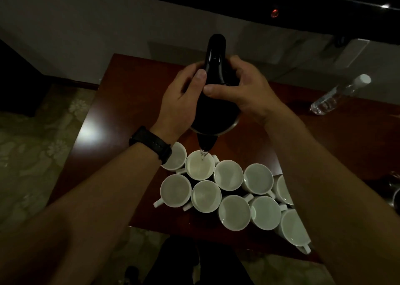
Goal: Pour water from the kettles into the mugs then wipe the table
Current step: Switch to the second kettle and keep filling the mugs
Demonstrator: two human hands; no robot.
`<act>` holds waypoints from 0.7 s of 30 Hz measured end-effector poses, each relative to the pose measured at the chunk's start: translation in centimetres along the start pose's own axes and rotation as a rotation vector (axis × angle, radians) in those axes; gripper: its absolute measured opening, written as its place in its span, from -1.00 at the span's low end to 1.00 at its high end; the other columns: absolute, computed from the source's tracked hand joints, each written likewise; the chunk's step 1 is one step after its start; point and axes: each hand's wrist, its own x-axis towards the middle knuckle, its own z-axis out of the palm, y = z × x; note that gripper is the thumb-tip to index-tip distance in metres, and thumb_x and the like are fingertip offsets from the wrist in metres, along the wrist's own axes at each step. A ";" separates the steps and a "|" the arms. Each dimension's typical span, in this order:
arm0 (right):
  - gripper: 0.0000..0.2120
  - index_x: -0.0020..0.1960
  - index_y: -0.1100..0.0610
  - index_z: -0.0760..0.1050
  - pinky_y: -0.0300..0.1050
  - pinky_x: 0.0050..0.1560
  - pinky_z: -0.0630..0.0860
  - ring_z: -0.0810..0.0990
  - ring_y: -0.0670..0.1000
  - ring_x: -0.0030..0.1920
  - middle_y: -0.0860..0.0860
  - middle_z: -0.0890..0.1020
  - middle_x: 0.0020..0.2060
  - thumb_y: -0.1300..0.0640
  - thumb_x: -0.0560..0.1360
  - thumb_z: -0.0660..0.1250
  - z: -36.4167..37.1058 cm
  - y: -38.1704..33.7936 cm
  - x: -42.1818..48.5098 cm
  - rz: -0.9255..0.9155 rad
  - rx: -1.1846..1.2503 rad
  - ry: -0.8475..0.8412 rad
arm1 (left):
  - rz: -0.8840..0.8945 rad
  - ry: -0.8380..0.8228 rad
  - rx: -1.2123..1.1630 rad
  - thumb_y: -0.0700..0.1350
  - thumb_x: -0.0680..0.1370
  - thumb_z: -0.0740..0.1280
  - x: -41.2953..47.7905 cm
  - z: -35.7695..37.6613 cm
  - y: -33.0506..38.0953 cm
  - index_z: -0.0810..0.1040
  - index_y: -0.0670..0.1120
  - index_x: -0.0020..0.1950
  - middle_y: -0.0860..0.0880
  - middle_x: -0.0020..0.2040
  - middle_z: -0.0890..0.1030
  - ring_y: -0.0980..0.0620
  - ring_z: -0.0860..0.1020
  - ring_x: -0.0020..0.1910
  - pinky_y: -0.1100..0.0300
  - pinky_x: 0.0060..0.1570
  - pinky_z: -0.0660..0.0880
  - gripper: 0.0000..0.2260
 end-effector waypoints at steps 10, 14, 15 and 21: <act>-0.59 0.20 -0.11 0.46 -0.12 0.21 0.58 0.60 -0.07 0.21 -0.01 0.58 0.22 0.08 0.45 0.55 -0.1 -0.1 0.1 0.013 -0.028 -0.006 | 0.006 0.007 -0.019 0.20 0.59 0.19 0.2 0.0 -0.3 0.51 -0.08 0.42 -0.16 0.32 0.57 -0.07 0.60 0.28 -0.06 0.26 0.58 -0.48; -0.59 0.19 -0.10 0.46 -0.18 0.16 0.59 0.61 -0.08 0.19 -0.01 0.58 0.21 0.06 0.44 0.56 0.0 0.0 0.3 0.008 -0.044 0.000 | 0.023 0.000 -0.010 0.19 0.60 0.19 0.3 -0.1 -0.4 0.50 -0.10 0.43 -0.15 0.31 0.58 -0.05 0.61 0.27 -0.06 0.26 0.59 -0.48; -0.60 0.18 -0.11 0.46 -0.21 0.14 0.59 0.61 -0.09 0.18 -0.01 0.58 0.20 0.06 0.44 0.56 -0.1 0.1 0.3 0.004 -0.037 0.002 | 0.027 0.003 -0.007 0.19 0.60 0.19 0.3 -0.2 -0.5 0.50 -0.10 0.43 -0.14 0.31 0.58 -0.04 0.61 0.27 -0.06 0.27 0.59 -0.48; -0.59 0.18 -0.13 0.47 -0.30 0.08 0.58 0.62 -0.17 0.15 -0.06 0.59 0.18 0.06 0.44 0.56 0.0 0.2 0.3 -0.001 -0.019 -0.007 | 0.013 0.016 -0.014 0.21 0.59 0.20 0.2 -0.2 -0.6 0.52 -0.08 0.42 -0.16 0.31 0.58 -0.08 0.60 0.28 -0.17 0.29 0.56 -0.48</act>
